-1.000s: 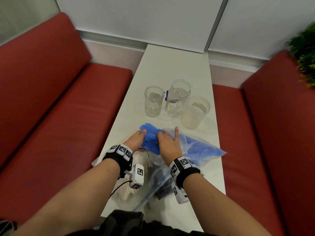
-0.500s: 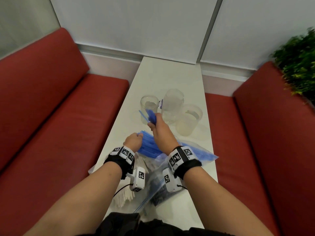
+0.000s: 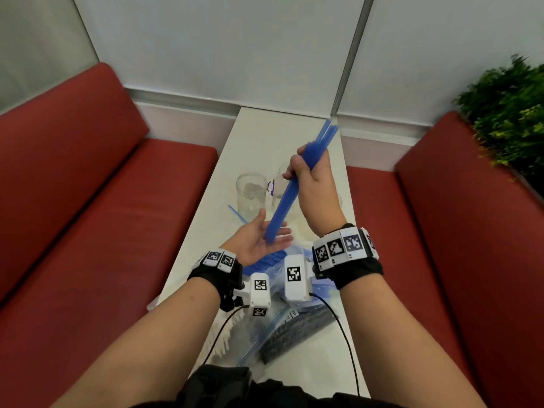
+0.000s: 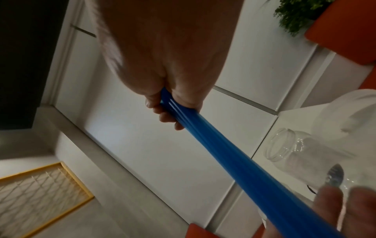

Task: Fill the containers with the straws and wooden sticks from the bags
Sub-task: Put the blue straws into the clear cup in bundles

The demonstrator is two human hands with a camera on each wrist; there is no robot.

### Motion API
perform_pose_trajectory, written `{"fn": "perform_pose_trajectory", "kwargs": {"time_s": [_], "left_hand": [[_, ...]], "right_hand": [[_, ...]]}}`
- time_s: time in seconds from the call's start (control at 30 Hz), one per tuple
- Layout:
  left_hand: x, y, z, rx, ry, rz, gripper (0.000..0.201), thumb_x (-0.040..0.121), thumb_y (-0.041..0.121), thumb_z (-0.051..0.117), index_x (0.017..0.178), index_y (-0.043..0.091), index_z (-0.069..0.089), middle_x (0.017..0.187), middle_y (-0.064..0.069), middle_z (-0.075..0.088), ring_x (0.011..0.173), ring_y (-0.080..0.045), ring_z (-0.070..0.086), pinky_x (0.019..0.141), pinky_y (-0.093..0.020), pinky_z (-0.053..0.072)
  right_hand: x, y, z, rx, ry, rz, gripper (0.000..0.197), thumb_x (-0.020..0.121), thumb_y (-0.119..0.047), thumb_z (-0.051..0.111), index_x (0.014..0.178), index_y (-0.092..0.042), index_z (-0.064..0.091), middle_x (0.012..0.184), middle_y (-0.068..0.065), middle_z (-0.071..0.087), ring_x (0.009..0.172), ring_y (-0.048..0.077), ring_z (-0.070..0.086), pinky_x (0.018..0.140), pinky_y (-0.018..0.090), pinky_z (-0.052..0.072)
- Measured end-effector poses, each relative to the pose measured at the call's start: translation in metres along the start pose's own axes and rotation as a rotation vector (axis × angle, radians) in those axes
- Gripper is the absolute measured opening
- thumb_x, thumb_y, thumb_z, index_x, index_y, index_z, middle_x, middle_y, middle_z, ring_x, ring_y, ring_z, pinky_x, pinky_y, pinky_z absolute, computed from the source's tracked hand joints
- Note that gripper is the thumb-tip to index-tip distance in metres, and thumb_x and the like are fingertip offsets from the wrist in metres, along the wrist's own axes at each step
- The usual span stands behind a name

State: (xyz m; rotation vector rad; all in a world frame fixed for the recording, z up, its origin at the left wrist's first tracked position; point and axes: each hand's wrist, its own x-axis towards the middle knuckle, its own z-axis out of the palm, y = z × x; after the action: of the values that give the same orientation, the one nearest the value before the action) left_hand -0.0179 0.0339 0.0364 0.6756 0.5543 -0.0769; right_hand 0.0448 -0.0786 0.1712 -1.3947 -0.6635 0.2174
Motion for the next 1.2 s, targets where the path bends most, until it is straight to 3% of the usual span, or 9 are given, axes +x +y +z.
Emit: {"fn": "perform_pose_trajectory", "kwargs": {"time_s": [0.17, 0.27, 0.43, 0.67, 0.83, 0.93, 1.03, 1.1, 1.2], "left_hand": [[0.000, -0.012, 0.008, -0.156, 0.042, -0.095, 0.033, 0.100, 0.019, 0.051, 0.098, -0.012, 0.063, 0.089, -0.022, 0.064, 0.083, -0.034, 0.068, 0.072, -0.037, 0.062], [0.001, -0.012, 0.003, -0.213, -0.012, -0.145, 0.027, 0.092, 0.010, 0.059, 0.097, -0.015, 0.067, 0.094, -0.026, 0.068, 0.088, -0.037, 0.071, 0.072, -0.039, 0.062], [0.004, -0.012, 0.002, -0.156, -0.073, -0.306, 0.036, 0.097, 0.021, 0.057, 0.088, -0.010, 0.072, 0.093, -0.020, 0.069, 0.085, -0.033, 0.070, 0.074, -0.041, 0.061], [0.000, -0.002, 0.013, -0.146, -0.005, -0.245, 0.031, 0.098, 0.023, 0.055, 0.090, -0.005, 0.066, 0.081, -0.015, 0.063, 0.065, -0.022, 0.067, 0.056, -0.029, 0.060], [-0.008, 0.008, 0.021, -0.062, -0.054, -0.253, 0.027, 0.101, 0.024, 0.043, 0.079, 0.009, 0.051, 0.063, -0.002, 0.046, 0.039, -0.006, 0.040, 0.029, -0.012, 0.027], [-0.008, 0.013, 0.029, 0.059, -0.066, -0.148, 0.028, 0.104, 0.028, 0.038, 0.090, 0.010, 0.053, 0.075, -0.007, 0.053, 0.052, -0.010, 0.051, 0.039, -0.015, 0.043], [-0.010, 0.027, 0.031, 0.274, -0.012, 0.024, 0.061, 0.093, 0.068, 0.035, 0.104, 0.016, 0.064, 0.092, -0.005, 0.067, 0.091, -0.025, 0.063, 0.078, -0.038, 0.056], [-0.013, 0.043, 0.029, 0.316, -0.046, 0.172, 0.080, 0.080, 0.084, 0.032, 0.101, 0.014, 0.064, 0.086, -0.005, 0.062, 0.084, -0.021, 0.055, 0.077, -0.034, 0.051], [-0.019, 0.069, 0.024, 0.396, -0.182, 0.342, 0.076, 0.087, 0.072, 0.041, 0.121, 0.008, 0.062, 0.106, -0.006, 0.067, 0.083, -0.018, 0.064, 0.067, -0.032, 0.054]], "right_hand": [[-0.006, 0.011, -0.002, -0.014, -0.031, 0.016, 0.013, 0.103, -0.015, 0.053, 0.111, -0.024, 0.048, 0.097, 0.005, 0.055, 0.079, 0.012, 0.060, 0.081, 0.028, 0.052], [-0.006, 0.017, -0.005, -0.030, -0.019, 0.037, 0.013, 0.101, -0.021, 0.057, 0.109, -0.028, 0.049, 0.101, 0.006, 0.056, 0.078, 0.012, 0.063, 0.080, 0.028, 0.053], [-0.004, 0.024, -0.006, -0.042, 0.012, 0.063, 0.011, 0.102, -0.024, 0.056, 0.110, -0.028, 0.049, 0.102, 0.007, 0.057, 0.080, 0.013, 0.064, 0.083, 0.031, 0.055], [0.001, 0.033, -0.005, 0.002, 0.018, 0.097, 0.031, 0.091, -0.026, 0.073, 0.113, -0.023, 0.052, 0.084, 0.002, 0.064, 0.079, 0.015, 0.069, 0.082, 0.031, 0.057], [0.002, 0.047, 0.001, 0.018, -0.130, 0.232, 0.026, 0.095, -0.034, 0.069, 0.083, -0.012, 0.062, 0.069, 0.008, 0.060, 0.069, 0.021, 0.061, 0.067, 0.027, 0.052], [0.001, 0.056, 0.007, -0.022, -0.124, 0.356, 0.039, 0.094, -0.041, 0.068, 0.069, -0.014, 0.058, 0.062, 0.006, 0.057, 0.063, 0.024, 0.059, 0.061, 0.033, 0.049], [0.008, 0.062, 0.011, -0.049, -0.081, 0.360, 0.037, 0.095, -0.037, 0.068, 0.071, -0.012, 0.056, 0.056, 0.002, 0.053, 0.054, 0.019, 0.053, 0.060, 0.034, 0.046], [0.012, 0.066, 0.014, -0.095, -0.108, 0.371, 0.027, 0.096, -0.029, 0.067, 0.077, -0.012, 0.058, 0.051, -0.005, 0.052, 0.046, 0.013, 0.049, 0.051, 0.029, 0.042], [0.010, 0.071, 0.023, -0.104, -0.284, 0.465, 0.018, 0.097, -0.013, 0.061, 0.080, -0.014, 0.054, 0.051, -0.002, 0.042, 0.042, 0.014, 0.037, 0.045, 0.027, 0.033]]}}
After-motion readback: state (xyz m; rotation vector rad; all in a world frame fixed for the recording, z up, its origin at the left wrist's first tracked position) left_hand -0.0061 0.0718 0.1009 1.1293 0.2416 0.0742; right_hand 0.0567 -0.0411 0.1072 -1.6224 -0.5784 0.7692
